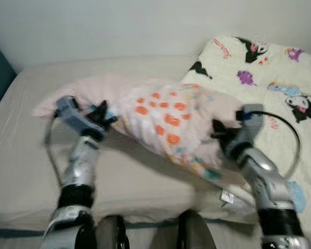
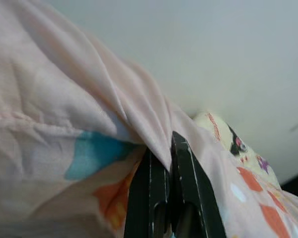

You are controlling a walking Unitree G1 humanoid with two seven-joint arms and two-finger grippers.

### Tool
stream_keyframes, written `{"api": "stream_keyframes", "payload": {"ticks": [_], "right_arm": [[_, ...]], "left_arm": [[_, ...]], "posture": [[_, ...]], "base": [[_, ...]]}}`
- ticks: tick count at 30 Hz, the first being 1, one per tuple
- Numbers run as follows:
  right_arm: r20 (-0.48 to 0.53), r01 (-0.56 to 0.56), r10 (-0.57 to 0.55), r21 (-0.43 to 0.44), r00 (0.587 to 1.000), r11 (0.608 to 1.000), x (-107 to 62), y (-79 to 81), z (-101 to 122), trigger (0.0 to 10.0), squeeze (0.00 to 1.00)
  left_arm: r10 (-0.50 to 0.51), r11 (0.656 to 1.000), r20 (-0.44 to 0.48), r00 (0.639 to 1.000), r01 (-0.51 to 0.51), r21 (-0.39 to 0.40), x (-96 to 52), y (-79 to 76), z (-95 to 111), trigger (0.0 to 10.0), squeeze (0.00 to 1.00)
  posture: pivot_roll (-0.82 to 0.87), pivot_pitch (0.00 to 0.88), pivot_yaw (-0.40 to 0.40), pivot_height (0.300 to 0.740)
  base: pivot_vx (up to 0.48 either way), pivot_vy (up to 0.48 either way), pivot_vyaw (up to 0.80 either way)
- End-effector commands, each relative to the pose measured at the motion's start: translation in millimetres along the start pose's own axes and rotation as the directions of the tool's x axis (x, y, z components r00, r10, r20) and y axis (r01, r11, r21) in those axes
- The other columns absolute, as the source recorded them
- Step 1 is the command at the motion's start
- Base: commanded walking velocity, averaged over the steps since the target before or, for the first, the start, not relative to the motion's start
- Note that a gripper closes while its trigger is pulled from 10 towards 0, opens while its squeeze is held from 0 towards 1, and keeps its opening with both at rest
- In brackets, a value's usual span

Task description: Clean up the room

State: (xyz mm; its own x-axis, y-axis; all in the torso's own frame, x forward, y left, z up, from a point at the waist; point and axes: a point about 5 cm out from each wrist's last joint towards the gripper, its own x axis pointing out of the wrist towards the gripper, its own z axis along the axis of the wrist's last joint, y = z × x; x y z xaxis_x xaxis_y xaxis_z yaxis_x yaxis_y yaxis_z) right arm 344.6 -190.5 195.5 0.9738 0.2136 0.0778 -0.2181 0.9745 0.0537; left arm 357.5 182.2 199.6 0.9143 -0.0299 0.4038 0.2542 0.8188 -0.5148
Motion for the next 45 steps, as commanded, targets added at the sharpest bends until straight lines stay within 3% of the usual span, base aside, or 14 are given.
{"api": "stream_keyframes", "payload": {"ticks": [1, 6, 8, 9, 10, 12, 13, 15, 21, 45], "right_arm": [[0.054, -0.029, 0.03, -0.02, 0.998, 0.999, 2.1, 8.7, 8.4, 10.0, 0.0], [0.075, -0.025, 0.029, -0.051, 0.997, 0.998, 7.2, 13.1, 13.6, 10.0, 0.0], [0.096, -0.004, 0.012, -0.086, 0.995, 0.996, 15.0, 17.5, 19.0, 10.0, 0.0], [0.108, 0.008, 0.004, -0.104, 0.994, 0.995, 17.0, 19.3, 19.9, 10.0, 0.0], [0.122, 0.022, -0.008, -0.119, 0.993, 0.993, 17.9, 20.2, 20.5, 10.0, 0.0], [0.13, 0.031, -0.015, -0.127, 0.991, 0.991, 17.9, 20.5, 20.5, 10.0, 0.0], [0.138, 0.044, -0.025, -0.137, 0.99, 0.99, 17.5, 20.1, 19.7, 10.0, 0.0], [0.135, 0.055, -0.036, -0.14, 0.99, 0.989, 16.9, 20.0, 17.0, 10.0, 0.0], [0.117, 0.025, -0.011, -0.126, 0.993, 0.992, 14.1, 23.9, 8.6, 10.0, 0.0], [0.113, 0.017, -0.004, -0.114, 0.994, 0.993, 14.9, 29.7, 2.7, 10.0, 0.0]], "left_arm": [[-0.039, 0.999, 0.027, 0.999, 0.039, 0.017, 1.4, -7.0, 8.4, 0.0, 0.0], [-0.055, 0.998, 0.043, 0.998, 0.053, 0.044, -3.2, -10.3, 15.8, 0.0, 0.0], [-0.076, 0.991, 0.036, 0.996, 0.071, 0.11, -6.1, -16.8, 18.7, 0.0, 0.0], [-0.082, 0.987, 0.017, 0.996, 0.079, 0.141, -8.3, -20.1, 17.1, 1.5, 0.0], [-0.088, 0.982, 0.002, 0.996, 0.086, 0.167, -10.4, -22.8, 15.0, 4.8, 0.0], [-0.09, 0.979, -0.008, 0.996, 0.09, 0.181, -11.8, -24.3, 13.6, 4.8, 0.0], [-0.093, 0.976, -0.018, 0.996, 0.095, 0.198, -14.3, -25.2, 12.8, 8.2, 0.0], [-0.098, 0.965, -0.037, 0.994, 0.104, 0.241, -17.7, -25.4, 12.1, 10.0, 0.0], [-0.122, 0.915, -0.105, 0.987, 0.153, 0.374, -24.0, -27.7, 9.1, 10.0, 0.0], [-0.107, 0.877, -0.154, 0.982, 0.166, 0.452, -30.0, -29.7, 8.8, 10.0, 0.0]], "posture": [[-0.02, 0.138, -0.014, 0.627], [-0.03, 0.121, -0.024, 0.627], [-0.03, 0.105, -0.029, 0.627], [-0.03, 0.094, -0.034, 0.627], [-0.03, 0.093, -0.034, 0.627], [-0.03, 0.093, -0.034, 0.627], [-0.03, 0.087, -0.032, 0.627], [-0.03, 0.083, -0.032, 0.627], [-0.02, 0.076, -0.036, 0.631], [-0.02, 0.088, -0.042, 0.7]], "base": [[0.0, 0.0, 0.0], [0.0, 0.0, 0.0], [0.0, 0.0, 0.0], [0.0, 0.0, 0.0], [0.0, 0.0, 0.0], [0.0, 0.0, 0.0], [0.0, 0.0, 0.0], [0.0, 0.0, 0.0], [0.0, 0.0, 0.0], [0.0, 0.0, 0.0]]}}
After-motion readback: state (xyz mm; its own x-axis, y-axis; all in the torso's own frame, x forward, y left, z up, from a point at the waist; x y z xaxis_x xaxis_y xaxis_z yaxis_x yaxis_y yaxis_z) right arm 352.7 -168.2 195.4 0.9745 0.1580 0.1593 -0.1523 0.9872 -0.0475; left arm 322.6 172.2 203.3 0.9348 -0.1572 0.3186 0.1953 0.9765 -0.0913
